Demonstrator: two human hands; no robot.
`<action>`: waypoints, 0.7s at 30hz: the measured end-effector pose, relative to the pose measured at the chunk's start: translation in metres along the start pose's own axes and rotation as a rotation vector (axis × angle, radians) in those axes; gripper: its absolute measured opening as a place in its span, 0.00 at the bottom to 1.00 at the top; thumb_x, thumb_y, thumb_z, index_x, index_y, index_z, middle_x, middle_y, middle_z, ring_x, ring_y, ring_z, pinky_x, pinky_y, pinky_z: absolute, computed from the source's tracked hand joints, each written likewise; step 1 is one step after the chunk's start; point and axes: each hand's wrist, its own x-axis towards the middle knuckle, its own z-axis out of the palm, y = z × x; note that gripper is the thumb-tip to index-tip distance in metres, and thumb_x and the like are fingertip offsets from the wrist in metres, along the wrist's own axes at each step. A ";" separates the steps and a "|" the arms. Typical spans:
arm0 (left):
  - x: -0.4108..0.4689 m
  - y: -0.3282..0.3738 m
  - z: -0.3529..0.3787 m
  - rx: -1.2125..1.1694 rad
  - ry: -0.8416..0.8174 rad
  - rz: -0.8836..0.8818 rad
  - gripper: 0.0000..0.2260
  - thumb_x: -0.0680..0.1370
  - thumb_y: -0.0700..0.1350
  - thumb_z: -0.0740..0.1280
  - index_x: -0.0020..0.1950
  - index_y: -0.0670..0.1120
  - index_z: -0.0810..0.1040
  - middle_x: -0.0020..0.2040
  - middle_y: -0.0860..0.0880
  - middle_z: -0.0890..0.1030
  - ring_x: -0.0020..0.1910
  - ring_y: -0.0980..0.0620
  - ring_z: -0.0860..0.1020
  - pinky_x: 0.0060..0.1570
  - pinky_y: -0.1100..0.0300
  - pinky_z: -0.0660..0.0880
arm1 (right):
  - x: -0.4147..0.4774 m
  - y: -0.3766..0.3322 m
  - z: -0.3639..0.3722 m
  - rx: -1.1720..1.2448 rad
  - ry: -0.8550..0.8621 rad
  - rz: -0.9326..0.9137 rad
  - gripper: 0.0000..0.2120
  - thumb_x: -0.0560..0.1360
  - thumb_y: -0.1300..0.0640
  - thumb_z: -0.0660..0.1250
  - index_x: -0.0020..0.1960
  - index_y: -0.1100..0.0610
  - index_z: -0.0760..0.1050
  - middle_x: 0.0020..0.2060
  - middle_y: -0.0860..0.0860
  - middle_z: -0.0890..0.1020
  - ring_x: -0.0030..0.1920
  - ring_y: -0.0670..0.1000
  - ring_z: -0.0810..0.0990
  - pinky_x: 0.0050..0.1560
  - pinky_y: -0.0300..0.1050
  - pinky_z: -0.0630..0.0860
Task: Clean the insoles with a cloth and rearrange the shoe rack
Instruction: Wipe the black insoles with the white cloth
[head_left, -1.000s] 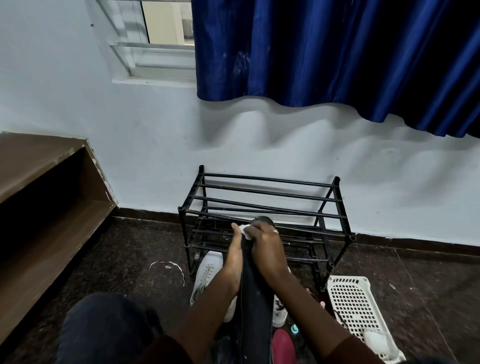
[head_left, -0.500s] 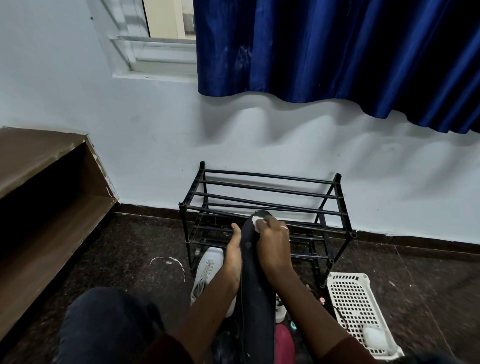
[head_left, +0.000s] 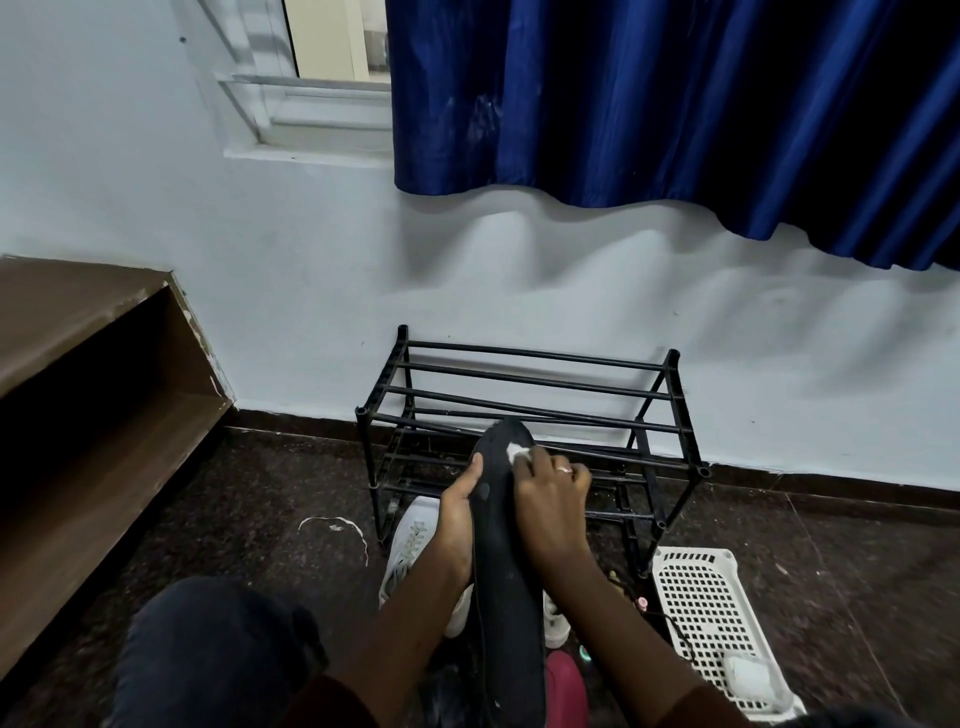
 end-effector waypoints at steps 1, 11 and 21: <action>0.000 0.002 0.000 -0.029 0.010 0.018 0.23 0.80 0.55 0.58 0.49 0.39 0.84 0.46 0.39 0.84 0.42 0.45 0.84 0.41 0.57 0.79 | 0.004 0.001 -0.001 -0.009 -0.010 0.056 0.06 0.60 0.64 0.67 0.37 0.60 0.79 0.34 0.55 0.79 0.33 0.57 0.78 0.38 0.53 0.75; 0.002 0.003 -0.003 -0.035 0.035 0.038 0.32 0.78 0.64 0.53 0.43 0.38 0.83 0.41 0.40 0.83 0.38 0.45 0.83 0.39 0.55 0.77 | -0.011 -0.025 0.001 0.393 -0.085 0.128 0.13 0.56 0.66 0.65 0.38 0.58 0.82 0.35 0.55 0.79 0.32 0.60 0.78 0.32 0.51 0.74; 0.011 0.017 -0.001 -0.033 0.125 0.061 0.31 0.76 0.66 0.57 0.41 0.39 0.83 0.38 0.40 0.83 0.36 0.44 0.82 0.42 0.52 0.74 | -0.023 -0.033 -0.017 0.319 -0.017 -0.017 0.09 0.57 0.59 0.67 0.37 0.54 0.82 0.36 0.51 0.81 0.31 0.52 0.79 0.33 0.45 0.73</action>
